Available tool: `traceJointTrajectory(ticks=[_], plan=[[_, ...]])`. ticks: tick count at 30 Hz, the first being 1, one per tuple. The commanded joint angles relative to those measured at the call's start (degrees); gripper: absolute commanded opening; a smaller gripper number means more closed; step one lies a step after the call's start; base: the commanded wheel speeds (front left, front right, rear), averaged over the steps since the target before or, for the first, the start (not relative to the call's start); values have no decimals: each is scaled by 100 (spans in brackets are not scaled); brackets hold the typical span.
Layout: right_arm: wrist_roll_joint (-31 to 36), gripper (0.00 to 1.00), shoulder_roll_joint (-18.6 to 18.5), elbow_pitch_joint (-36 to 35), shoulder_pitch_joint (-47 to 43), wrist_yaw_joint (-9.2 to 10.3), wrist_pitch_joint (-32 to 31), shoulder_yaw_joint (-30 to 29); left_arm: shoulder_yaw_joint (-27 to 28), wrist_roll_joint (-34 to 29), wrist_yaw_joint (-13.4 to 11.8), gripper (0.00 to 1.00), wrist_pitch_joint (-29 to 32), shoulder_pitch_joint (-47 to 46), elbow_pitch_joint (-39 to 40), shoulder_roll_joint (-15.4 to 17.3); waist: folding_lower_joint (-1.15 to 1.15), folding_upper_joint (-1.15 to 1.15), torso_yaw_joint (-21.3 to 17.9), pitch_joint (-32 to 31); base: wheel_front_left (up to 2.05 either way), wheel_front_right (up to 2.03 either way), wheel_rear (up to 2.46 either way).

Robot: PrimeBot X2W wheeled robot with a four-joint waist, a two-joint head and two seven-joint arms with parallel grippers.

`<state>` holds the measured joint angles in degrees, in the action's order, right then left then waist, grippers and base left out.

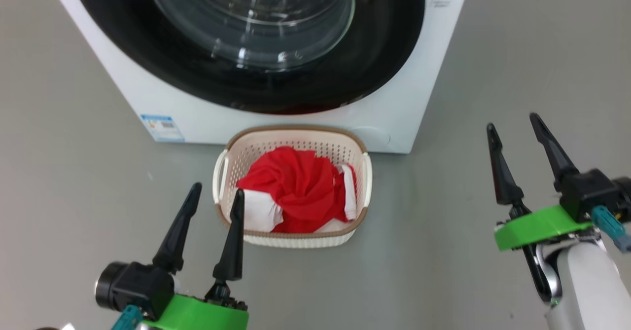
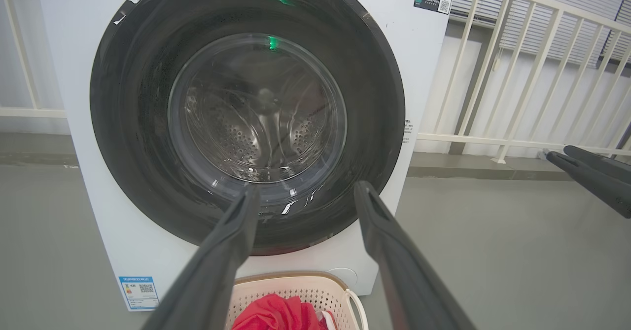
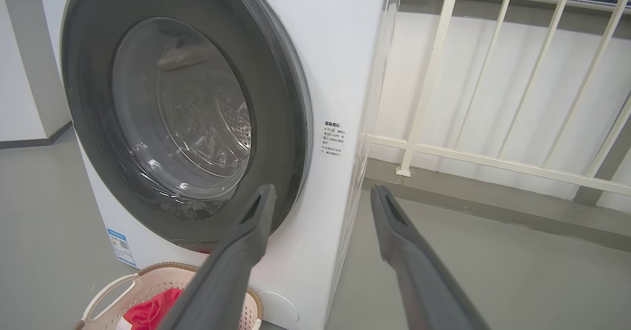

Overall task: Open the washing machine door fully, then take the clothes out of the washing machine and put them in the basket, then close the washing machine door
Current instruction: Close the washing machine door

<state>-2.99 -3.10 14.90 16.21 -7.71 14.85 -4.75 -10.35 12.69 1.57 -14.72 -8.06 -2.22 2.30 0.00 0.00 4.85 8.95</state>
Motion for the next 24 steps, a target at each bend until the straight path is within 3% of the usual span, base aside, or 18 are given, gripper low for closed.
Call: traceJointTrajectory(ticks=[1, 24], plan=[[-45, 100, 22, -193, -47, 22, 15, 95, 216, -45, 25, 100, -28, -4, 110, 58, 0, 0, -197, -259, 0, 0, 0], [-619, 100, 22, -1175, -1879, 22, 15, -384, 615, -124, -187, 100, -28, 772, 64, 58, 0, 0, -660, -1050, 0, 0, 0]])
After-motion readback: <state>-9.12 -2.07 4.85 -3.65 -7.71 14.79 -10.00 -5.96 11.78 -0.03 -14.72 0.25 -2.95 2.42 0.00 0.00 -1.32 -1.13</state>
